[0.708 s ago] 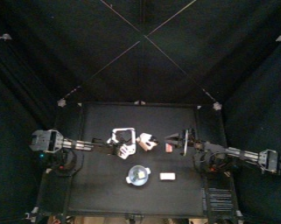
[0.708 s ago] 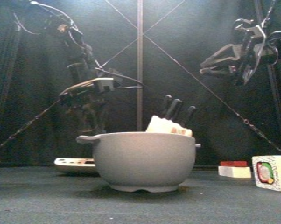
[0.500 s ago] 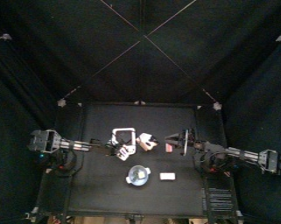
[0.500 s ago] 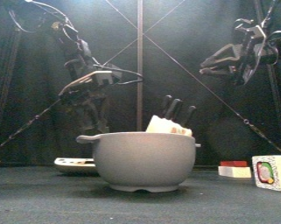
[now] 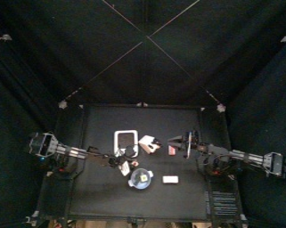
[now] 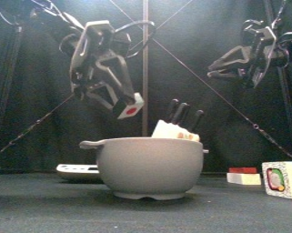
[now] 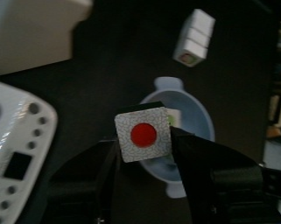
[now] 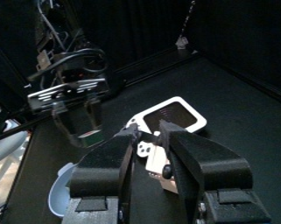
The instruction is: Put sushi piece in bowl
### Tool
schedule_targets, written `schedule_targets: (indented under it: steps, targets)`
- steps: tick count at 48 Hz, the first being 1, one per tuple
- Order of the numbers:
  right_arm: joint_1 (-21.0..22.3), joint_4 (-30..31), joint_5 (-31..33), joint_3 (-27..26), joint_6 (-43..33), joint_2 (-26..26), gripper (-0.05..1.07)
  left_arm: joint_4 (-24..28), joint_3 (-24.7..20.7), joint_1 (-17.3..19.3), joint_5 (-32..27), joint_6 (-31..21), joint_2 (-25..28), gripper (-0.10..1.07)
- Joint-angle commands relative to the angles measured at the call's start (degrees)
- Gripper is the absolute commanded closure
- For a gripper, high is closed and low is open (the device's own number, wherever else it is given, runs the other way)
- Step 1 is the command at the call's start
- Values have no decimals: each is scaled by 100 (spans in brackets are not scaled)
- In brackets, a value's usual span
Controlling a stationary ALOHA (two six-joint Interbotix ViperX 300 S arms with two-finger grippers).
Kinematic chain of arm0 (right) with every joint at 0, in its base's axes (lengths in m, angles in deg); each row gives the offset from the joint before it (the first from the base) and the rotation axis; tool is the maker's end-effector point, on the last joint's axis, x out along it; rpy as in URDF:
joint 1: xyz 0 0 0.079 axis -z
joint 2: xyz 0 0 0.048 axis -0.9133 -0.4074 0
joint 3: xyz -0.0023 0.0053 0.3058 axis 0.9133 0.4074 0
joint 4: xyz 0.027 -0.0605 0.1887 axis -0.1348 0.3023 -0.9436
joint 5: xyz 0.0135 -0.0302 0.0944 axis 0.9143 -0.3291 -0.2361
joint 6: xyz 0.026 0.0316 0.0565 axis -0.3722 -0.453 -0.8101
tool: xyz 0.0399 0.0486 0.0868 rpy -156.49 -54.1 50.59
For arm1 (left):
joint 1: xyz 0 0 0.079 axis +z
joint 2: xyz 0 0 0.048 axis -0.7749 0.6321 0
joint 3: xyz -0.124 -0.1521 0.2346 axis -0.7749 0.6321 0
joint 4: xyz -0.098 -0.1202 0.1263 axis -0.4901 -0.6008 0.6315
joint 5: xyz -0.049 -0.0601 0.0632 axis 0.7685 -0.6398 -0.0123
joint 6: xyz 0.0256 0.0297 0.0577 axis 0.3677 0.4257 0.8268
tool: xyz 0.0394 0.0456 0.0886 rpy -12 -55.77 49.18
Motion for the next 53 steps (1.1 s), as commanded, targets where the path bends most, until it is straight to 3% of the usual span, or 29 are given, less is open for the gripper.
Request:
schedule_targets:
  steps: [1,19,42,53]
  targets:
    - [26,-18,-44,-53,-9,-18,34,97,-70,-44,431,9,114,25]
    - [26,-18,-44,-53,-9,-18,34,334,-325,-62,1714,0,835,24]
    - [26,-18,-26,-53,-9,-18,34,229,-334,-35,1863,-9,1134,6]
    - [26,-9,-9,-53,-9,-18,34,220,-316,-26,1863,-9,1072,6]
